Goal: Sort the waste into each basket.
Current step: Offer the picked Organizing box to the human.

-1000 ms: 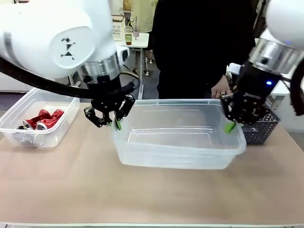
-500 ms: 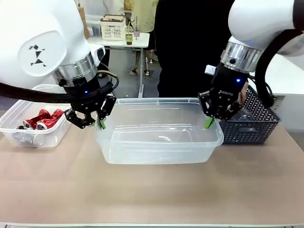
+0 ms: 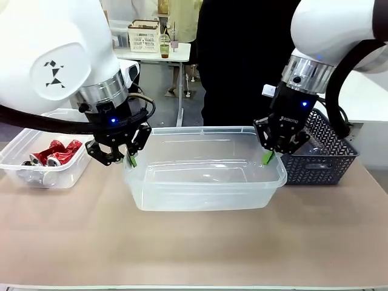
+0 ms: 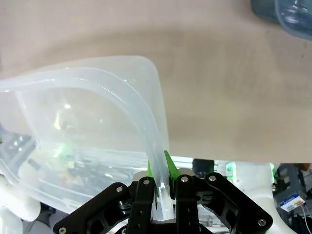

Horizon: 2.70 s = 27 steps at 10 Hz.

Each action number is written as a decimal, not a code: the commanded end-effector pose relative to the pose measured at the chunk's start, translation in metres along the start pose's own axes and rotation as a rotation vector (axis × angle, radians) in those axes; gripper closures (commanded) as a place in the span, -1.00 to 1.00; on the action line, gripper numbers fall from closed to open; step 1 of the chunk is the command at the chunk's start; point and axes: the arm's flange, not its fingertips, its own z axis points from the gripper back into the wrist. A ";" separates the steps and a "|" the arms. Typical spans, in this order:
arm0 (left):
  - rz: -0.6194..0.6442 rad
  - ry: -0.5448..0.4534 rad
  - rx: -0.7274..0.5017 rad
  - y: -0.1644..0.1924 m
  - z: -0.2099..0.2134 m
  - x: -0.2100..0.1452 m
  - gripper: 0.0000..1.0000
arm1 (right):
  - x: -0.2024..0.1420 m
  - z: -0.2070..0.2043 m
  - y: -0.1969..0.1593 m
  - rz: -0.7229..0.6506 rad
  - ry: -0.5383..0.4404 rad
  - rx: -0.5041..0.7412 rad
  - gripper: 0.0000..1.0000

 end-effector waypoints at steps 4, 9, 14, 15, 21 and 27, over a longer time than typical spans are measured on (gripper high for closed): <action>0.040 0.000 -0.007 -0.001 0.003 0.005 1.00 | -0.002 0.002 -0.003 -0.013 -0.003 0.006 1.00; 0.040 0.000 -0.007 -0.001 0.003 0.005 1.00 | -0.002 0.002 -0.003 -0.013 -0.003 0.006 1.00; 0.040 0.000 -0.007 -0.001 0.003 0.005 1.00 | -0.002 0.002 -0.003 -0.013 -0.003 0.006 1.00; 0.040 0.000 -0.007 -0.001 0.003 0.005 1.00 | -0.002 0.002 -0.003 -0.013 -0.003 0.006 1.00; 0.040 0.000 -0.007 -0.001 0.003 0.005 1.00 | -0.002 0.002 -0.003 -0.013 -0.003 0.006 1.00; 0.040 0.000 -0.007 -0.001 0.003 0.005 1.00 | -0.002 0.002 -0.003 -0.013 -0.003 0.006 1.00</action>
